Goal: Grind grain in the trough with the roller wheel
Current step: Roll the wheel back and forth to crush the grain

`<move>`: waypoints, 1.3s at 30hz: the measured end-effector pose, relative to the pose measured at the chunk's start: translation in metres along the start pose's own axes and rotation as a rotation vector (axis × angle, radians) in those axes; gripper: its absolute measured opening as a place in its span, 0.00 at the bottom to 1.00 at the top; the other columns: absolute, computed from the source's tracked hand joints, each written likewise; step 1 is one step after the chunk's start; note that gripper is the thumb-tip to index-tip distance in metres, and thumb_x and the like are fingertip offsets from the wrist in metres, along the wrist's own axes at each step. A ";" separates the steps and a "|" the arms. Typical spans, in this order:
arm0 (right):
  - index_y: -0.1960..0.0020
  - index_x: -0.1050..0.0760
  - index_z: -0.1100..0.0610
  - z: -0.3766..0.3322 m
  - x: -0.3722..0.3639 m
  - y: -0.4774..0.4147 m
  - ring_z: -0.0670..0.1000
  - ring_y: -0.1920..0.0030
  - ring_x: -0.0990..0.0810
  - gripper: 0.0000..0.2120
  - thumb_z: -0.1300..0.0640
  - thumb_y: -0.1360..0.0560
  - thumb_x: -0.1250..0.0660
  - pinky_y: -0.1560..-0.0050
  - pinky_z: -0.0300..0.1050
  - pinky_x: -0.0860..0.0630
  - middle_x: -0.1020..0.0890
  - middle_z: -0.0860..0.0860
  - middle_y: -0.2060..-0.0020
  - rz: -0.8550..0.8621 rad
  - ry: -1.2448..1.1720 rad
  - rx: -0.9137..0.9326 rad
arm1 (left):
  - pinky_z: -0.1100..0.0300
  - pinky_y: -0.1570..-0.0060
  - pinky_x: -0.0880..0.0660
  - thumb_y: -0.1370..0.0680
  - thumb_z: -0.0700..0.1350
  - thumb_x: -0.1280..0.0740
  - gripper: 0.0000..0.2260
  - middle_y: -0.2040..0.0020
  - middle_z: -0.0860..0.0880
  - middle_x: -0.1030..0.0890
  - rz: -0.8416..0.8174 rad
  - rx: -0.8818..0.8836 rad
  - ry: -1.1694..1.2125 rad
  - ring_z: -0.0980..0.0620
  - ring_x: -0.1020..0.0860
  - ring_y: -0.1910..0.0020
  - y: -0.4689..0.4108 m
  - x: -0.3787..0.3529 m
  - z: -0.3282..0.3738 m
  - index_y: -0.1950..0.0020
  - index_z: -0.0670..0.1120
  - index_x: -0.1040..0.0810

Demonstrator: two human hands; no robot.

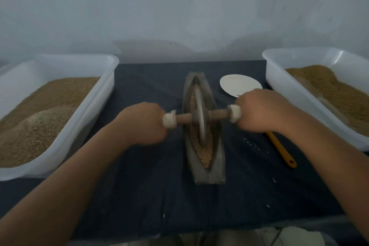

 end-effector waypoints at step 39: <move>0.64 0.22 0.44 0.003 -0.018 0.019 0.44 0.72 0.22 0.18 0.33 0.42 0.40 0.71 0.43 0.31 0.20 0.42 0.72 -0.244 -0.147 -0.020 | 0.61 0.71 0.33 0.34 0.62 0.37 0.13 0.70 0.57 0.23 0.054 -0.067 -0.054 0.59 0.24 0.70 0.017 0.007 0.006 0.65 0.54 0.24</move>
Point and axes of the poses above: each hand's wrist, its own y-axis away from the middle knuckle, its own x-axis out of the back of the hand, z = x × y, the point moved 9 cm from there along -y, towards the middle knuckle
